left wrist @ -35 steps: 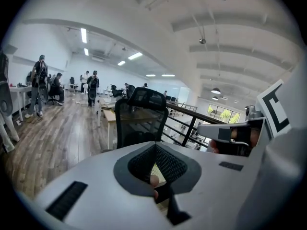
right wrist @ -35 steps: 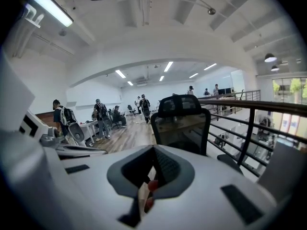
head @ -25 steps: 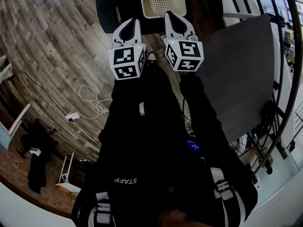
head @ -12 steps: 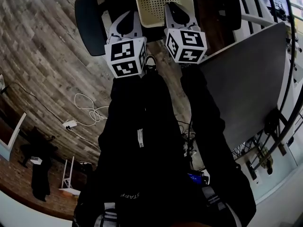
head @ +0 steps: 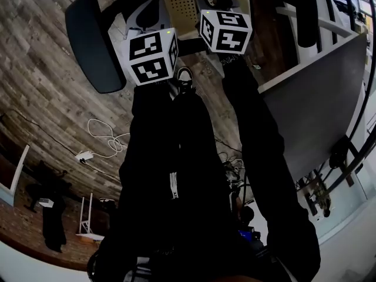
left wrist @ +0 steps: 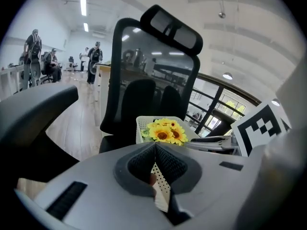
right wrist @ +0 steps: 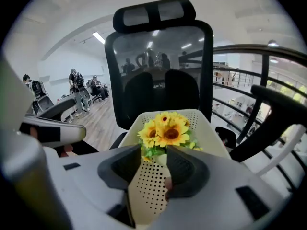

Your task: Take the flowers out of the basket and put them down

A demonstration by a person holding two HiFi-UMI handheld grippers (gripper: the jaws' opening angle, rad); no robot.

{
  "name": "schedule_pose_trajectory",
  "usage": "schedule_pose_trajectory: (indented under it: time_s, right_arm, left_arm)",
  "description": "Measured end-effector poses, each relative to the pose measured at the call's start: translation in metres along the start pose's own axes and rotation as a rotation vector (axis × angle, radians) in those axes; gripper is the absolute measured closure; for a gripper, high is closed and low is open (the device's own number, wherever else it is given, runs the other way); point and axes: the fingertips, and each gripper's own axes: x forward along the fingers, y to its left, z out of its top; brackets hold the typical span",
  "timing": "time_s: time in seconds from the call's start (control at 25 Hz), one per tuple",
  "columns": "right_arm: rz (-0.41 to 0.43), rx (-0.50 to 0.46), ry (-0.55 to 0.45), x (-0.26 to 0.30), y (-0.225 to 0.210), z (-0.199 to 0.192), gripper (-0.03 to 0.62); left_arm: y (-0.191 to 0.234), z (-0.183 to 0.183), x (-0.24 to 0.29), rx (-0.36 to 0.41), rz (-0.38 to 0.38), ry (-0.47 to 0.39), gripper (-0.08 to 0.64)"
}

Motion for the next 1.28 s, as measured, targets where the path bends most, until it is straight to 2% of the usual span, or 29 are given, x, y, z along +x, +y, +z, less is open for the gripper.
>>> schedule_pose_trajectory:
  time_s: [0.24, 0.36, 0.56, 0.88, 1.12, 1.28]
  right_arm:
    - [-0.013, 0.006, 0.072, 0.039, -0.013, -0.016, 0.374]
    - [-0.011, -0.004, 0.137, 0.056, -0.018, -0.027, 0.293]
    - [-0.03, -0.014, 0.164, 0.087, -0.018, -0.033, 0.239]
    - [-0.08, -0.025, 0.109, 0.126, -0.029, -0.033, 0.161]
    - [-0.126, -0.102, 0.021, 0.152, -0.036, -0.024, 0.12]
    - [-0.117, -0.149, -0.007, 0.167, -0.037, -0.018, 0.104]
  left_arm:
    - [0.011, 0.006, 0.021, 0.027, 0.015, 0.007, 0.557]
    - [0.013, 0.005, 0.034, 0.023, 0.015, 0.015, 0.557]
    - [0.019, 0.0, 0.045, 0.003, 0.006, 0.015, 0.557]
    - [0.027, -0.009, 0.057, 0.0, -0.014, 0.018, 0.557]
    - [0.037, -0.01, 0.061, -0.003, -0.016, 0.0, 0.557]
    - [0.04, -0.015, 0.063, -0.002, -0.02, -0.005, 0.557]
